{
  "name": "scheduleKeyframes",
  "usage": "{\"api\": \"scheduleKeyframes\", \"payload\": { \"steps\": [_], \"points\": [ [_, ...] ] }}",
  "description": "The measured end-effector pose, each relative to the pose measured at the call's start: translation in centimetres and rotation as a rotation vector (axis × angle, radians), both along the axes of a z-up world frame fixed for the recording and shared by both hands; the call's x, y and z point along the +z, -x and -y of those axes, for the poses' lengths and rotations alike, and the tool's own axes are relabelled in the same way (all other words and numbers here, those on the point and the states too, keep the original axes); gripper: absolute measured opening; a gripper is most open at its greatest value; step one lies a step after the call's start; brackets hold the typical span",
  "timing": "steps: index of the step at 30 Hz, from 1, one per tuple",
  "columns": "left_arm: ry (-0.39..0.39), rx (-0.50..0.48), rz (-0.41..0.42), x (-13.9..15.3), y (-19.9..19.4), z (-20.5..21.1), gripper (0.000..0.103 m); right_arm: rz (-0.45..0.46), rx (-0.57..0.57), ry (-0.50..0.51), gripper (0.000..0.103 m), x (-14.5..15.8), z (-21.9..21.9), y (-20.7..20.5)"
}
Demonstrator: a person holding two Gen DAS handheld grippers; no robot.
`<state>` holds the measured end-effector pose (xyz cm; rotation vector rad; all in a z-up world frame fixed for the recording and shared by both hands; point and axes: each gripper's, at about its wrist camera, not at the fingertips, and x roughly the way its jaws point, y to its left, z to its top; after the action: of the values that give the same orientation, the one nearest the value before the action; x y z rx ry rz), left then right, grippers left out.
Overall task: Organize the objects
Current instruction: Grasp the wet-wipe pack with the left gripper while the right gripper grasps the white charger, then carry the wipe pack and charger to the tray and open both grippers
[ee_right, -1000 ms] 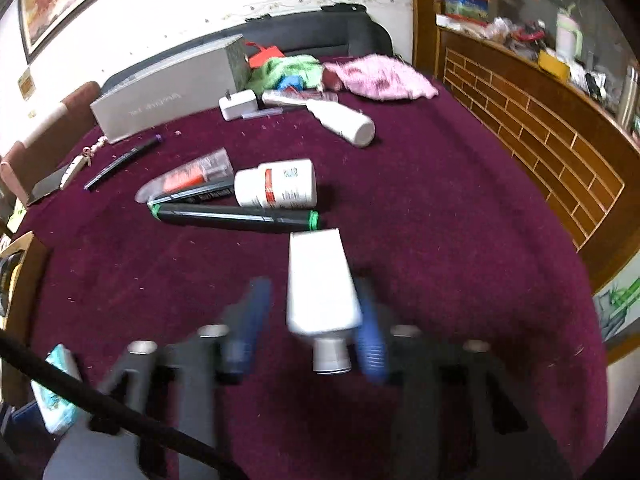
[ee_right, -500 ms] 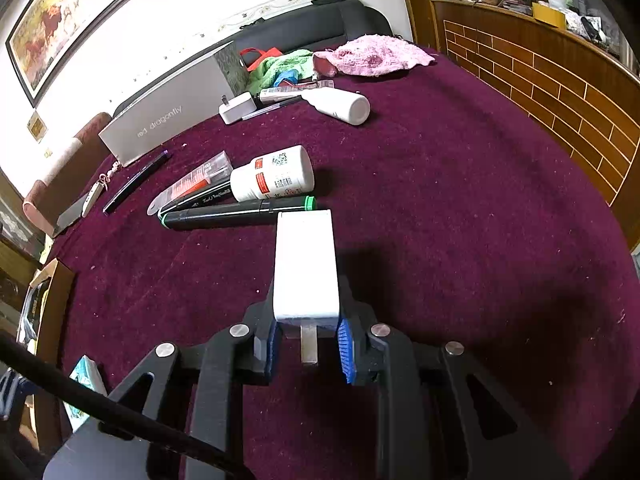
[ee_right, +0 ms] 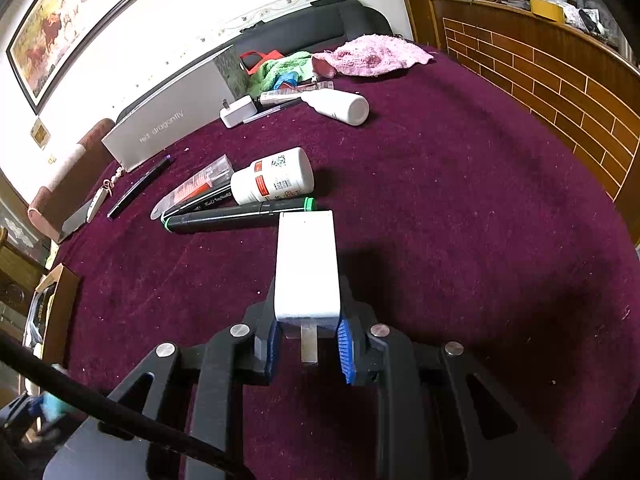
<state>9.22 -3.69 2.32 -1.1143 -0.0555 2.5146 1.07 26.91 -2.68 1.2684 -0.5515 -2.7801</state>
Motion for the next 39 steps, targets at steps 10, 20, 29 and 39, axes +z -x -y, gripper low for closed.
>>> {"api": "scheduleKeyframes", "payload": {
  "steps": [10,20,29,39],
  "points": [
    [-0.065,0.162,-0.103,4.2,-4.6,10.1,0.042,-0.002,0.028,0.188,0.020,2.1,-0.3,-2.6],
    [0.028,0.465,-0.056,2.4,-5.8,22.6,0.042,-0.033,0.336,0.257,0.020,7.0,11.4,-4.7],
    [0.108,0.484,0.014,-1.4,-3.0,24.4,0.043,0.081,0.603,0.317,0.021,5.7,24.8,-4.8],
    [0.158,0.456,0.016,-2.7,-1.8,24.7,0.044,0.157,0.711,0.192,0.021,3.4,32.1,-4.8]
  ]
}}
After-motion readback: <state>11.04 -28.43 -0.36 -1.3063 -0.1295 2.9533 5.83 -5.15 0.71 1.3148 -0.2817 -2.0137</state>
